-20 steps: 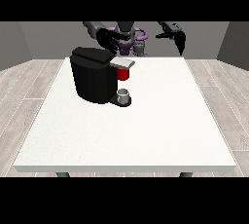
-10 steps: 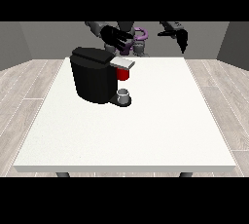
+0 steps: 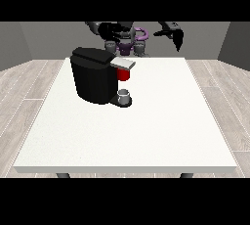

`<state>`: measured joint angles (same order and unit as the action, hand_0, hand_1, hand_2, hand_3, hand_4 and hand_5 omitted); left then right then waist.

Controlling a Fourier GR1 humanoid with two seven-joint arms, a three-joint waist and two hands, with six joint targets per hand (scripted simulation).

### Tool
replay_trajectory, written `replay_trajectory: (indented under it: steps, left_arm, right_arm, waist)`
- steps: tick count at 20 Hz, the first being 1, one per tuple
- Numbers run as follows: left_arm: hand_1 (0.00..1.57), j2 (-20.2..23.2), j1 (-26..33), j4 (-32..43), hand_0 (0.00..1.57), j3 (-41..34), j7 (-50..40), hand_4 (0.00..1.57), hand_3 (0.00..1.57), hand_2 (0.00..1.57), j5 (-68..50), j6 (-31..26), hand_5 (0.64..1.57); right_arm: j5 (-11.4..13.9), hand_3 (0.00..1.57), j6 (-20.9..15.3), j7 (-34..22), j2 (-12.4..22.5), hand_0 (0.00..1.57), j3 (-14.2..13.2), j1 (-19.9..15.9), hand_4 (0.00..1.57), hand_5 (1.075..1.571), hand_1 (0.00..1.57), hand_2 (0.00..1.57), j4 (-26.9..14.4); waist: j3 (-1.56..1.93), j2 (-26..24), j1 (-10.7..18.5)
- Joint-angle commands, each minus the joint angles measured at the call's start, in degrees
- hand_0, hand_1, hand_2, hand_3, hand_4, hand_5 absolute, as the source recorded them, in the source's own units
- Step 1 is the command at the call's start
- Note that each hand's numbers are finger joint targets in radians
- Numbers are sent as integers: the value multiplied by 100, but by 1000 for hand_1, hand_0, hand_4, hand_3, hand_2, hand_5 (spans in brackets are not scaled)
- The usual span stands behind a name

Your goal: Insert the coffee pod into the coffee machine and close the lid

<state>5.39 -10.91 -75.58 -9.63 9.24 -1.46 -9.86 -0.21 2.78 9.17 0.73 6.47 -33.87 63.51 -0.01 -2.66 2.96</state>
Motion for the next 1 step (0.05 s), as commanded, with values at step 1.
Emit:
replay_trajectory:
  steps: [1]
  left_arm:
    - [0,-159,364,191,0,-17,424,192,0,0,112,191,1571]
  right_arm:
    - [-374,0,-58,288,-70,0,334,1030,157,1571,0,0,378]
  waist:
    - [0,-281,-397]
